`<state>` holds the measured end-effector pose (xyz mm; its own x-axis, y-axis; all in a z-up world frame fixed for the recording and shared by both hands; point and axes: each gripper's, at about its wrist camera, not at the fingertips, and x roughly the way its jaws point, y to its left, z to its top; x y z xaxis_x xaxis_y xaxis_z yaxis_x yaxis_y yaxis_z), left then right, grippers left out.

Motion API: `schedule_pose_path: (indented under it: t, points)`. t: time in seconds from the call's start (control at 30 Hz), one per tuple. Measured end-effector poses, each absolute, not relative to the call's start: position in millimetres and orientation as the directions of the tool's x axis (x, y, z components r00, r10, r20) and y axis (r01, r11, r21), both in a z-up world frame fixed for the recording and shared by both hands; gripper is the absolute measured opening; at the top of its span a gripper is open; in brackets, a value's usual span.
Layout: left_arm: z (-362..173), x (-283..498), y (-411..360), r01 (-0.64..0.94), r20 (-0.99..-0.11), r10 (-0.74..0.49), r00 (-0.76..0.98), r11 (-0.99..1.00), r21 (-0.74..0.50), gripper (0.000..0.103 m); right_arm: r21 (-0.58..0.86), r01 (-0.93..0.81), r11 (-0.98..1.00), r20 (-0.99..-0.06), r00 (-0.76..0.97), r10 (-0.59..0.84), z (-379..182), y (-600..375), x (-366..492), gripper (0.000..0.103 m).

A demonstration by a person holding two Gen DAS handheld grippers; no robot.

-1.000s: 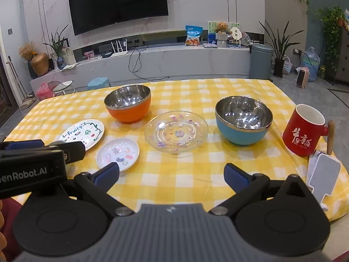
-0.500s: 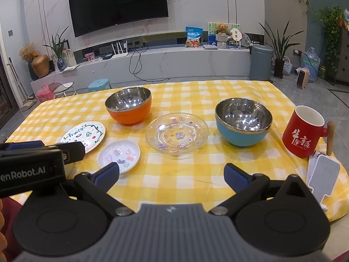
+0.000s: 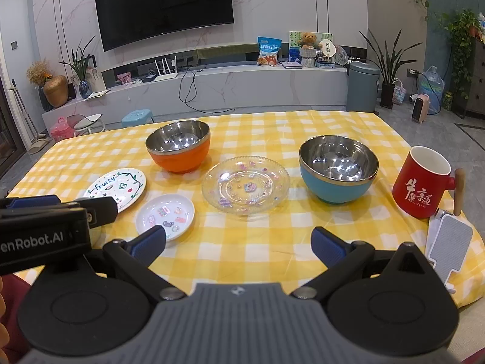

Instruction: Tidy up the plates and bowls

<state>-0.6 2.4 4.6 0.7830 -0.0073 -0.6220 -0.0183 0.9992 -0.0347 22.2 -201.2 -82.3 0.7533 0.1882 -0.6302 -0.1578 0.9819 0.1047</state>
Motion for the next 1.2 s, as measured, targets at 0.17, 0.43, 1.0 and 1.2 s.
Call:
schedule_pose_path:
  t: [0.17, 0.43, 1.0, 1.2]
  points:
    - [4, -1, 2, -0.019, -0.621, -0.006, 0.784, 0.999, -0.033, 0.086, 0.104, -0.158, 0.982, -0.63, 0.754, 0.187, -82, -201, 22, 0.1]
    - [3, -1, 3, -0.018, -0.622, -0.007, 0.783, 0.999, -0.034, 0.086, 0.106, -0.158, 0.982, -0.63, 0.753, 0.189, -83, -201, 22, 0.1]
    - [-7, -2, 6, -0.018, -0.633, -0.01, 0.774, 0.999, -0.038, 0.086, 0.051, -0.15, 0.987, -0.629, 0.764, 0.148, -83, -193, 19, 0.1]
    - [-1, -5, 13, -0.001, -0.637, -0.057, 0.769, 0.996, -0.09, 0.085, 0.006, -0.193, 0.981, -0.607, 0.779, 0.157, -71, -190, 15, 0.097]
